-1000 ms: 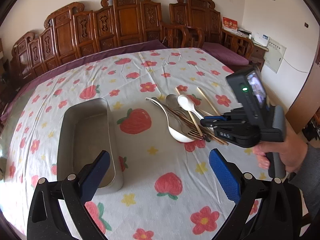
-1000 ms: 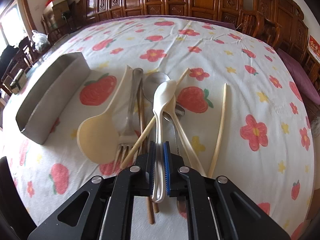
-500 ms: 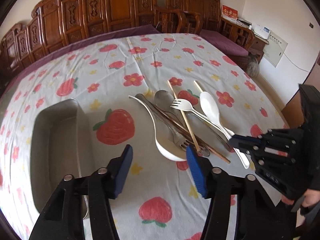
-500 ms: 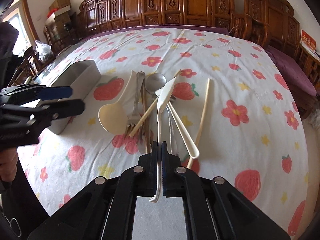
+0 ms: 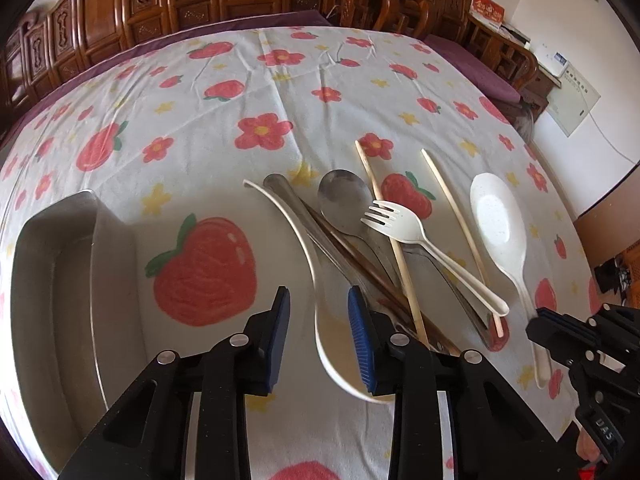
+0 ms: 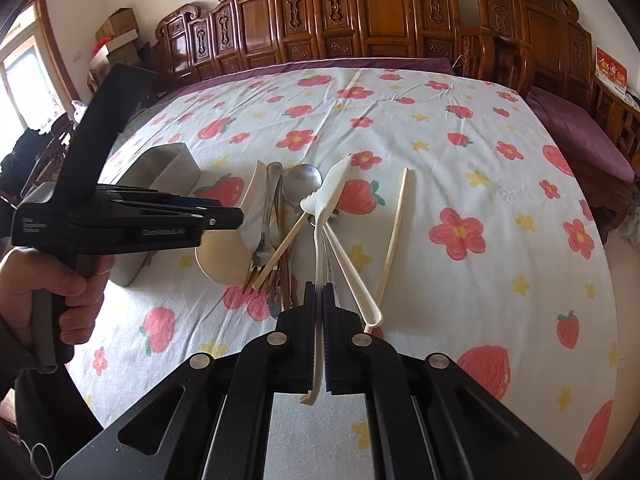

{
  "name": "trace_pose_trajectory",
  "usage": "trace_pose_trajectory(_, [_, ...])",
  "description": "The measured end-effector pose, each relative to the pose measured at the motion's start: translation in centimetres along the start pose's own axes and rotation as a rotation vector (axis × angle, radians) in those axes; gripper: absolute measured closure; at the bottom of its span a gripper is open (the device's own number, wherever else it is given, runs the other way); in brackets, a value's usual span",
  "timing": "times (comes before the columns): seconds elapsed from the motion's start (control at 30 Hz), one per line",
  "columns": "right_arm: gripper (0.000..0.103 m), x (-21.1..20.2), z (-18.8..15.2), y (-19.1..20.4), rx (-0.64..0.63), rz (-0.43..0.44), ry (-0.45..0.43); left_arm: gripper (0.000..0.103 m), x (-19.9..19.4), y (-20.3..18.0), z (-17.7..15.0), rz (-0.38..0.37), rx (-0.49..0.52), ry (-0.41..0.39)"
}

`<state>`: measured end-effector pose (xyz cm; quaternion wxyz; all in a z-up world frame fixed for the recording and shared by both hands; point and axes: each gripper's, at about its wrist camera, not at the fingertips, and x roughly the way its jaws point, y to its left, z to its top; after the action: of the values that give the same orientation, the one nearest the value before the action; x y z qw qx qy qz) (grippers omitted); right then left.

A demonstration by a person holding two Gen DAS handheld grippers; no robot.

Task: Organize utensils
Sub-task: 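Grasp a white plastic spoon with the right gripper while the left grasps a large cream spoon, then lower both spoons into the metal tray and open both grippers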

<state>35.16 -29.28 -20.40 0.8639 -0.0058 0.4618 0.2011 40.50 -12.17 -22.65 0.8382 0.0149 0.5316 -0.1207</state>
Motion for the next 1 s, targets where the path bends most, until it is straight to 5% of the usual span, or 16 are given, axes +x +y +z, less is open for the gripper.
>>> trace_pose_trajectory(0.47, [0.099,0.0,0.1,-0.3,0.012,0.000,0.004,0.098,1.7,0.0,0.5,0.024,0.002,0.040])
trace_pose_trajectory(1.0, [0.099,-1.3,0.6,3.0,-0.026,0.043,-0.027,0.100,-7.3,0.6,-0.5,0.044,0.110,-0.077])
